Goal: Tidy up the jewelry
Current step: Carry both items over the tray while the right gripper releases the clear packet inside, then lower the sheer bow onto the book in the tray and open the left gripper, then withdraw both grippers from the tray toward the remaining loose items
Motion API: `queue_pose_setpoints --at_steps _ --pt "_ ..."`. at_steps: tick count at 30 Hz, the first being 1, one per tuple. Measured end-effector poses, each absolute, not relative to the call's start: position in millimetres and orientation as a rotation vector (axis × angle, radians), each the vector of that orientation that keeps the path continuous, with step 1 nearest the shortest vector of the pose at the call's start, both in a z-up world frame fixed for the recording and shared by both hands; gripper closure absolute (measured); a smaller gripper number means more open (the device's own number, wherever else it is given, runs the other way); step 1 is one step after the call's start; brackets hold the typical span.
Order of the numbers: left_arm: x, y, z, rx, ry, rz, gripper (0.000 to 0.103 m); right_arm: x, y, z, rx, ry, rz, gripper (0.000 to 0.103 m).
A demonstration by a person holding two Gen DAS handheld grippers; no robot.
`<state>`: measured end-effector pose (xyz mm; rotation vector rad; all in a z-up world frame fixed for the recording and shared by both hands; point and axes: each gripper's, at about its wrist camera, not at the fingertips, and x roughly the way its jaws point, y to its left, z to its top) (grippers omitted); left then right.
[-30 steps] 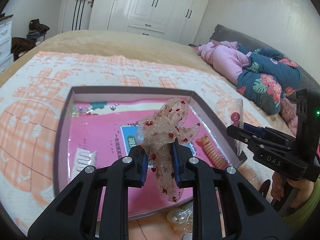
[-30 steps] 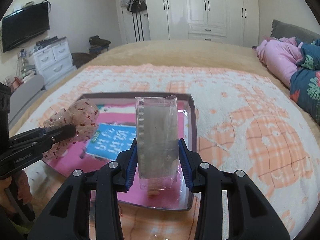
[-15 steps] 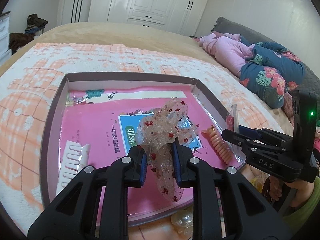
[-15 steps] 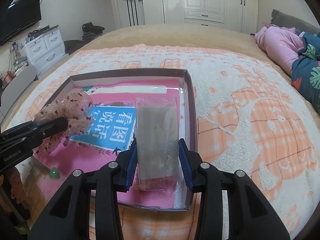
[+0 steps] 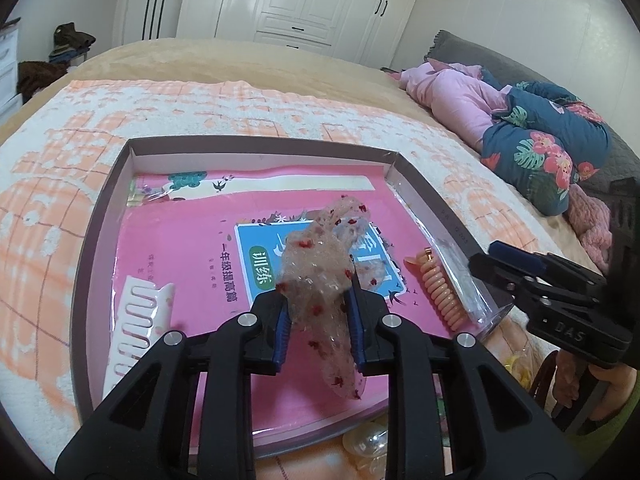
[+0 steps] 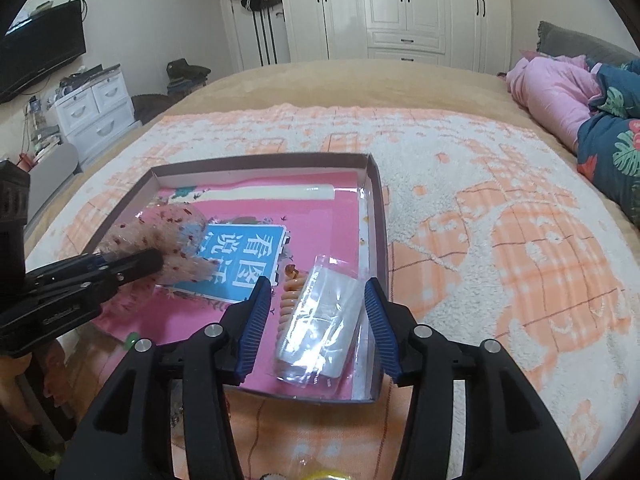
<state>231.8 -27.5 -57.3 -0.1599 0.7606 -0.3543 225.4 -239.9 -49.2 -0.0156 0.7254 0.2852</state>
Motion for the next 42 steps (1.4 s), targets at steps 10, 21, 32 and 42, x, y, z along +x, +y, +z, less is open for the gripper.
queue_pose_setpoints --at_steps 10,21,32,42 --pt "223 -27 -53 -0.157 0.75 -0.345 0.072 205 -243 -32 -0.018 0.669 0.29 0.04" --pt "207 -17 -33 -0.17 0.699 -0.317 0.044 183 -252 -19 0.007 0.616 0.288 0.029" --pt "176 -9 -4 -0.188 0.607 -0.303 0.023 153 -260 -2 0.021 0.536 0.267 0.019" --pt "150 -6 13 -0.188 0.551 -0.298 0.012 130 -266 11 0.041 0.488 0.265 0.012"
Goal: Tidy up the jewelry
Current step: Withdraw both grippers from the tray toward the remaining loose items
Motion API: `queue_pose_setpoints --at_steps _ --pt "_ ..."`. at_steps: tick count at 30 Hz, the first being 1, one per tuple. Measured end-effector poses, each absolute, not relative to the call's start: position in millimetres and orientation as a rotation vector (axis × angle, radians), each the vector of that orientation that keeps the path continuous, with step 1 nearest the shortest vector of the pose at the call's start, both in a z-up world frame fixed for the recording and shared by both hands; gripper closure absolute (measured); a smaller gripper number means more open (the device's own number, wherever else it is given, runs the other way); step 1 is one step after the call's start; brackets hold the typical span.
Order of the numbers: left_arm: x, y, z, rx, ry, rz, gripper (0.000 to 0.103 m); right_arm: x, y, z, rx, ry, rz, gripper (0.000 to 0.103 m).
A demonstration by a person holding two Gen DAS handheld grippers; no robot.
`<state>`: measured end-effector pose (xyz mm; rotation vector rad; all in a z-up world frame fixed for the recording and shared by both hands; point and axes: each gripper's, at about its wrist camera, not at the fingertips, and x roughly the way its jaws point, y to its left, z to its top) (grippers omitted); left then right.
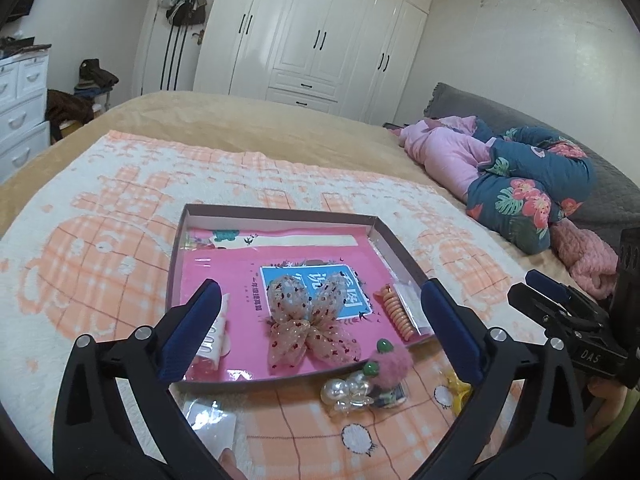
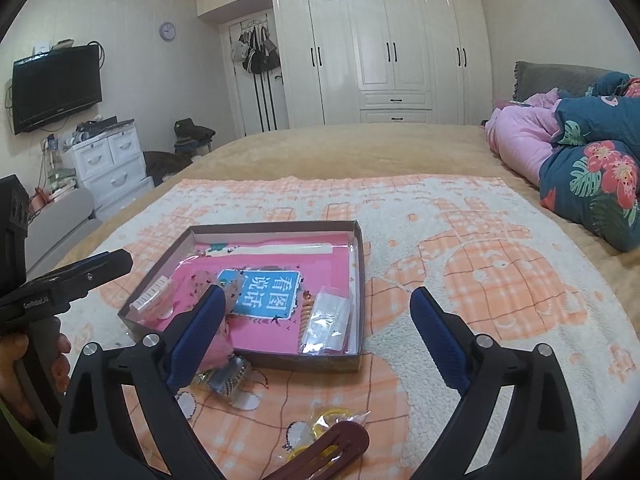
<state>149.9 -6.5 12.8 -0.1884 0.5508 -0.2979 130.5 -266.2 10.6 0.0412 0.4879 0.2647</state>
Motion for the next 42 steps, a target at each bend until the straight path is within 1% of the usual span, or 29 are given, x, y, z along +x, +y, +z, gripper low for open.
queue_pose_setpoints --at_steps 18,22,26,35,42 --pt "110 5 12 -0.193 0.472 -0.312 0.011 87 -264 19 -0.004 0.383 0.267 0.011" --pt "103 4 11 -0.189 0.459 -0.322 0.011 79 -263 19 -0.014 0.365 0.269 0.008" --pt "97 4 11 -0.181 0.444 -0.333 0.012 74 -261 17 -0.025 0.35 0.27 0.008" --pt "91 3 2 -0.173 0.457 -0.339 0.011 61 -261 7 -0.038 0.348 0.274 0.008" --pt "91 -3 -7 -0.152 0.481 -0.353 0.011 54 -262 -11 -0.042 0.395 0.268 0.008"
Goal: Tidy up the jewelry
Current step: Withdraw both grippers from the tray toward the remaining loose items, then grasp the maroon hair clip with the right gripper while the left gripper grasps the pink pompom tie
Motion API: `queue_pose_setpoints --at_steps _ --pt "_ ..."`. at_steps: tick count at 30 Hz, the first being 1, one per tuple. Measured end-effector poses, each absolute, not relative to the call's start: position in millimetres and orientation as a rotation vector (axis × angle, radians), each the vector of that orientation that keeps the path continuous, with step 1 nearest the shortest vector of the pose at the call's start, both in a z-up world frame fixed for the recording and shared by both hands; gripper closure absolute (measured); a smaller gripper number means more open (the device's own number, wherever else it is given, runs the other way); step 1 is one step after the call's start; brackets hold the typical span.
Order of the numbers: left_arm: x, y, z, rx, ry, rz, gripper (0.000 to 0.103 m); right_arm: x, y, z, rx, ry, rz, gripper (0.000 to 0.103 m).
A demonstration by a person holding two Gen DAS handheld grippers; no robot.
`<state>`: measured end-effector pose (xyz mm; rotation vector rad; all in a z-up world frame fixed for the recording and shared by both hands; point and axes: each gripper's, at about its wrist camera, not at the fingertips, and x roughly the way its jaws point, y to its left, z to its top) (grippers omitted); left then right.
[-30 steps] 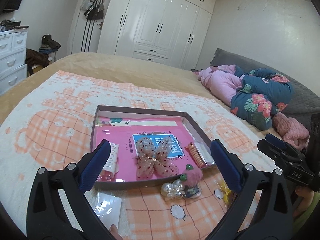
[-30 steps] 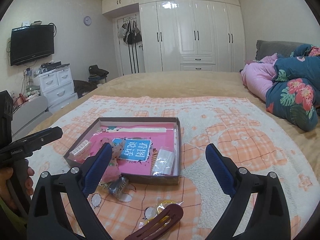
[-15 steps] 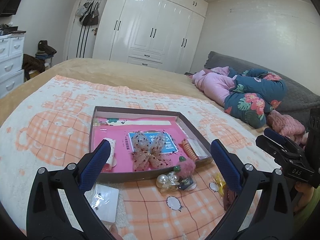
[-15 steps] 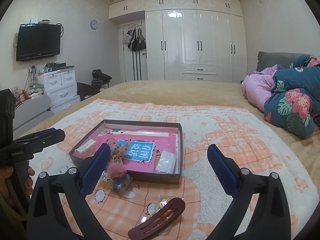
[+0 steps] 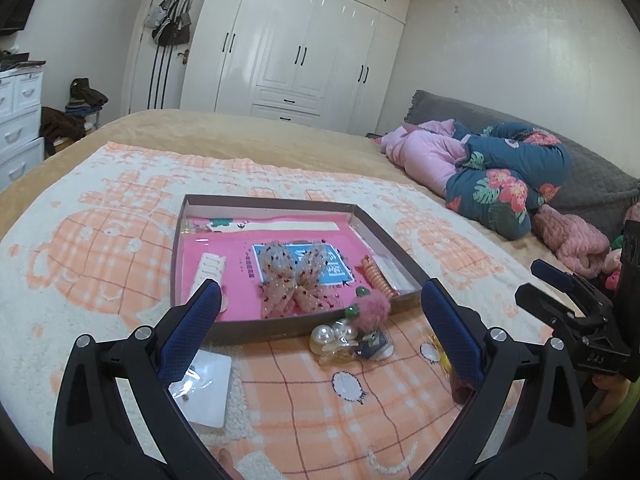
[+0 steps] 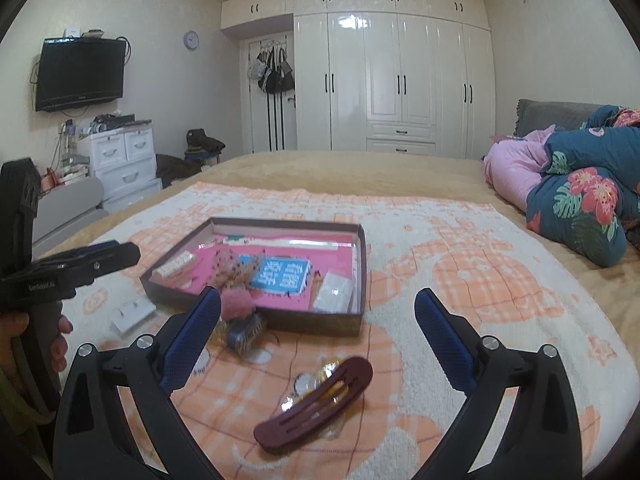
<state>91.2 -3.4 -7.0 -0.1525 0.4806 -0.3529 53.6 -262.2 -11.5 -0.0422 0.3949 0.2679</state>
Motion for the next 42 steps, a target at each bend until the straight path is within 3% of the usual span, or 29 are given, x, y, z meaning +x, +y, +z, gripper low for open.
queue_pose_setpoints --at_steps 18,26,29,37,40,42 --pt "102 -41 -34 -0.072 0.581 -0.407 0.012 56 -259 -72 0.038 0.625 0.247 0.008" --pt "115 -55 -43 -0.045 0.617 -0.429 0.012 56 -251 -80 0.012 0.641 0.232 0.009" --pt "123 -59 -46 -0.049 0.636 -0.436 0.022 56 -251 -81 0.004 0.64 0.223 0.02" --pt "144 -72 -49 -0.042 0.664 -0.455 0.037 61 -247 -89 -0.001 0.665 0.229 0.021" --pt "150 -76 -51 -0.035 0.677 -0.454 0.042 64 -243 -94 -0.013 0.68 0.231 0.028" --pt "153 -78 -54 -0.034 0.69 -0.448 0.054 64 -239 -97 -0.04 0.68 0.224 0.031"
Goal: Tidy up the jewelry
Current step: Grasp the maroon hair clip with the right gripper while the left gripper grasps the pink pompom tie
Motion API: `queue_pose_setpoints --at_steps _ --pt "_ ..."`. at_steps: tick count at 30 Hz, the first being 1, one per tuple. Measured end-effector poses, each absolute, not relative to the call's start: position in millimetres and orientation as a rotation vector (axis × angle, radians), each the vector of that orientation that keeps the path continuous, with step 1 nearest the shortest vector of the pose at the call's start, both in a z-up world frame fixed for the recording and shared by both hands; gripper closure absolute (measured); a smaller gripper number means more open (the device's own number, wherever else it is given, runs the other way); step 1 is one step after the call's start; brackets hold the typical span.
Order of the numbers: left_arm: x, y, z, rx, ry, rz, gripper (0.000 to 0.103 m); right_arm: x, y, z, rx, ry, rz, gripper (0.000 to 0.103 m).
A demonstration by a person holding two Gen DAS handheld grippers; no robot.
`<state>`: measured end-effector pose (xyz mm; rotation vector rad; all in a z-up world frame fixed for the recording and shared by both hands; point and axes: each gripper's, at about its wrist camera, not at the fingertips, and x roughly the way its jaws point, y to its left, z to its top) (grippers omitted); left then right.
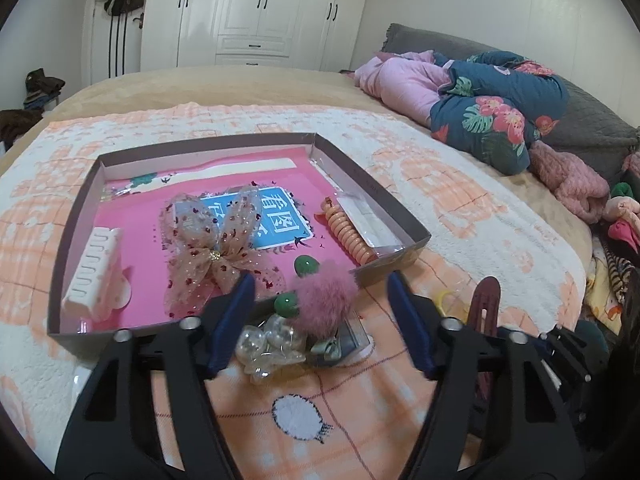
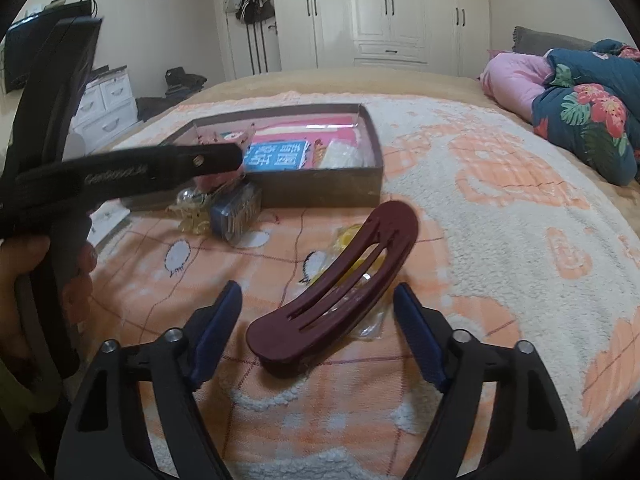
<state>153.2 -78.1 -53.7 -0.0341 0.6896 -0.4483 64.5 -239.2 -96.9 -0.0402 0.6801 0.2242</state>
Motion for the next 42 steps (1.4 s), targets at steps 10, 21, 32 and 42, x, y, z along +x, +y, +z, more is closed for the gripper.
queue_pose_setpoints --at_steps 10,21,32,42 --pt "153 -75 -57 -0.027 0.7 -0.448 0.077 64 -235 -100 -0.103 0.662 0.223 0.064" --pt "142 -65 -49 -0.056 0.682 -0.454 0.08 65 -258 -93 -0.043 0.655 0.189 0.073" --pt "134 -57 -44 -0.076 0.673 -0.453 0.08 75 -272 -96 0.007 0.656 0.186 0.064" --pt "132 -49 -39 -0.09 0.659 -0.45 0.081 77 -271 -92 0.032 0.645 0.24 0.074"
